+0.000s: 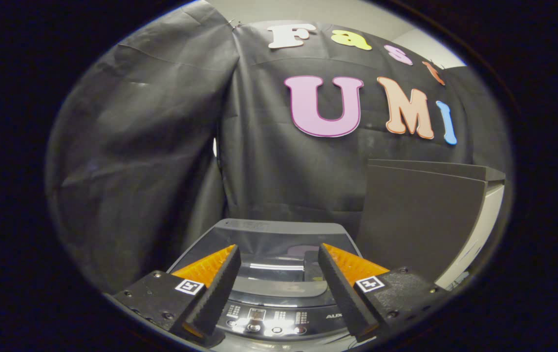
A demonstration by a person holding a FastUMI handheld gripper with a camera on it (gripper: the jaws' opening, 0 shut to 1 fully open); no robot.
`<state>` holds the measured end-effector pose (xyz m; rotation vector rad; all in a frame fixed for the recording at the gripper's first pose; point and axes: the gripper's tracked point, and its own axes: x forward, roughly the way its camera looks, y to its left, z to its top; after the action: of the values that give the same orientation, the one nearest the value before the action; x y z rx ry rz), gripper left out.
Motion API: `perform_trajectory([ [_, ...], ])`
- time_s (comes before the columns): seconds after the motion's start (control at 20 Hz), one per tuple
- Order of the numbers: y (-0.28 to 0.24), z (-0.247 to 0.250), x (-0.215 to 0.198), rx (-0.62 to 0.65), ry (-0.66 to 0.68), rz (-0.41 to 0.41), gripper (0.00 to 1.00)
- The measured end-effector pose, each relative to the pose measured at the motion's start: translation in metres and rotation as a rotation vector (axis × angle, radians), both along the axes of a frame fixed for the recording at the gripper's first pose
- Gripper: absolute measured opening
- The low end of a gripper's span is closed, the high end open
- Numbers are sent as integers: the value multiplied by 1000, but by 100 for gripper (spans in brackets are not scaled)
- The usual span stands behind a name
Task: Put the clothes into the washing machine and then close the washing machine lid.
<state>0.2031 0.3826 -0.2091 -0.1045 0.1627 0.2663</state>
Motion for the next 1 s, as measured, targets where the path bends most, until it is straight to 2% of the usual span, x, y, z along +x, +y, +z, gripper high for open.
perform_trajectory([
  [0.45,-16,33,-53,-38,-92,49,97],
  [0.55,-23,48,-64,-29,-126,60,97],
  [0.7,-26,64,-79,14,-104,94,97],
  [0.85,-27,99,-99,39,-124,162,96],
  [1.0,-45,127,-104,19,-143,175,96],
])
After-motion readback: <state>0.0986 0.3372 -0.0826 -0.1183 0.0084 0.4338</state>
